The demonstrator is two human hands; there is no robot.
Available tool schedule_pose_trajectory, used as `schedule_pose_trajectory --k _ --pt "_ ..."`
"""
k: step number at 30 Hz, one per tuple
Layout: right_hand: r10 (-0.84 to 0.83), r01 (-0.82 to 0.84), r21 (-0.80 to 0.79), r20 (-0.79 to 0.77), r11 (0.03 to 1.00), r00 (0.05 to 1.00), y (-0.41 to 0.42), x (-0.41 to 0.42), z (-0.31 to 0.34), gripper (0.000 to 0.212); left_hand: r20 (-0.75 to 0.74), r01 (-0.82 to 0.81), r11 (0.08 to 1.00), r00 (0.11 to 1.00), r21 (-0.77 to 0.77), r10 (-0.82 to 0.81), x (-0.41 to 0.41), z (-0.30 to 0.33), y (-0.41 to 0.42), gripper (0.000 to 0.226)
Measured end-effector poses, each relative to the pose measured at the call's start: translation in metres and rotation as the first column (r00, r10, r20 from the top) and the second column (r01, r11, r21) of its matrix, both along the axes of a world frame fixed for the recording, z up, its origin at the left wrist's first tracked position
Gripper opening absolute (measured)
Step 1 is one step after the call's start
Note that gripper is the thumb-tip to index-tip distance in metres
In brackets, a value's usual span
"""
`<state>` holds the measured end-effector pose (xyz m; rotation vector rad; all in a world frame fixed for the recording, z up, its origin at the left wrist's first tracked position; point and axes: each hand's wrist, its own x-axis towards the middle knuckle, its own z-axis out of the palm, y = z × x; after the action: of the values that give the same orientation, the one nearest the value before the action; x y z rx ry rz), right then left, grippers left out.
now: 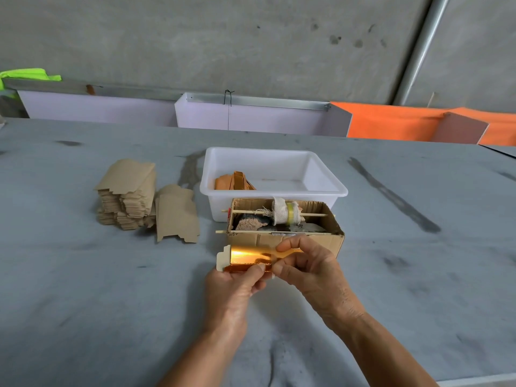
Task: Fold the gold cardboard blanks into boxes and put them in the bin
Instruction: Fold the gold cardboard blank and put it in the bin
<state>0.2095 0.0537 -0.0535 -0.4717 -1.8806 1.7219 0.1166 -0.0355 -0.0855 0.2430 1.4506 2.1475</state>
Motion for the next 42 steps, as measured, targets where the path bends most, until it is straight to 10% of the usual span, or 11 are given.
schedule_pose_trajectory --k 42 --pt "-0.15 0.139 0.06 0.273 0.988 0.95 -0.01 -0.009 -0.001 0.027 -0.008 -0.049 0.999 0.999 -0.024 0.048 0.005 0.009 -0.003 0.017"
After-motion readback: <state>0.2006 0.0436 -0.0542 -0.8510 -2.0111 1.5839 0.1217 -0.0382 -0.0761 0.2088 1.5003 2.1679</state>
